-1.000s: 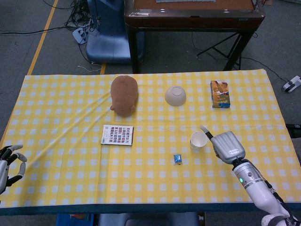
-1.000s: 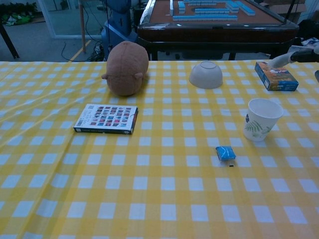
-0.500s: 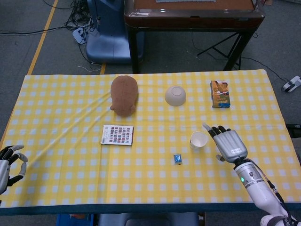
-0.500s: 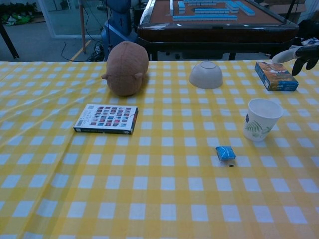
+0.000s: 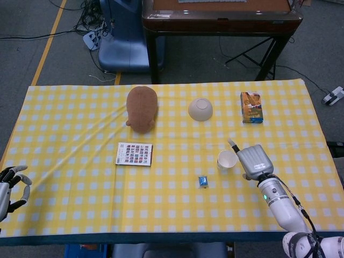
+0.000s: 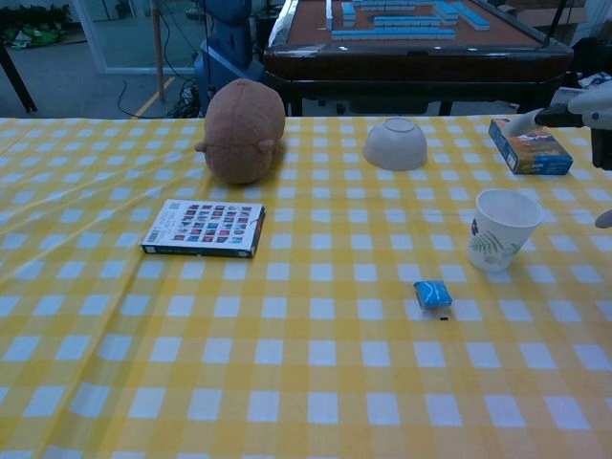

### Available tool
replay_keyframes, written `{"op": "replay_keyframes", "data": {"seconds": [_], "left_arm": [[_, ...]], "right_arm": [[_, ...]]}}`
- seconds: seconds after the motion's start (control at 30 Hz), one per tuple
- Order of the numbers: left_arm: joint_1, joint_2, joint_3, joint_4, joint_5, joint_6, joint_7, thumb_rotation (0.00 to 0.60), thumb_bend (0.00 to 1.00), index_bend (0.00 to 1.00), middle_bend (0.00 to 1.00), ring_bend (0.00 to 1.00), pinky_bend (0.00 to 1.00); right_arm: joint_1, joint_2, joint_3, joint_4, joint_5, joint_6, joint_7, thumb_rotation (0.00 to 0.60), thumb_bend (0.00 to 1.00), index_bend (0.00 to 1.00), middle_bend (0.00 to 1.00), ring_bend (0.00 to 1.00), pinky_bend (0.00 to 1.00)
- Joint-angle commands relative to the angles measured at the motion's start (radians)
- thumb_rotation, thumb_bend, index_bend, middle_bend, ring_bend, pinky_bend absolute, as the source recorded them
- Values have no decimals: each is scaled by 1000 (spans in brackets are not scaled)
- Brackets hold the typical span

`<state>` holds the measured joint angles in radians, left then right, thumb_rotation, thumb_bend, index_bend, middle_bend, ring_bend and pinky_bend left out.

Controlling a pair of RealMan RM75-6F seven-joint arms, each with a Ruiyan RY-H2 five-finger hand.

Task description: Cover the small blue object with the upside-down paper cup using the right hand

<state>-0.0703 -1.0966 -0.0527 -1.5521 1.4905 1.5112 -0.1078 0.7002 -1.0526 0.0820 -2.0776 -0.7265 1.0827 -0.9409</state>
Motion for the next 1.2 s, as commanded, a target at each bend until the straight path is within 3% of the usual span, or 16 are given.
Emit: {"op": "replay_keyframes", "data": {"seconds": [0.03,0.3,0.77,1.07,1.2], "left_arm": [[1,1,0,0,1,2,-3,600,491,644,267,200,468],[3,4,1,-3,3,4,-4,600,491,644,267,200,469],[8,13,-2,-2,-3,6,-32,600,491,645,266,201,469],[10,19,0,-3,0,5,-46,600,491,644,267,201,470],[10,21,1,-4,1,4,-47,600,491,644,267,201,469]], "right_arm": [[30,-30,-2,19,36,6,-17,600,0,76,981,959,936],[101,-96,-8,72,127,-1,-43,600,0,188,1000,1000,988],[180,-236,-23,192,206,12,-48,600,0,236,1000,1000,1000],[178,-267,-28,226,172,55,-10,600,0,493,1000,1000,1000],[156,-260,-23,233,146,47,58,600,0,550,1000,1000,1000]]}}
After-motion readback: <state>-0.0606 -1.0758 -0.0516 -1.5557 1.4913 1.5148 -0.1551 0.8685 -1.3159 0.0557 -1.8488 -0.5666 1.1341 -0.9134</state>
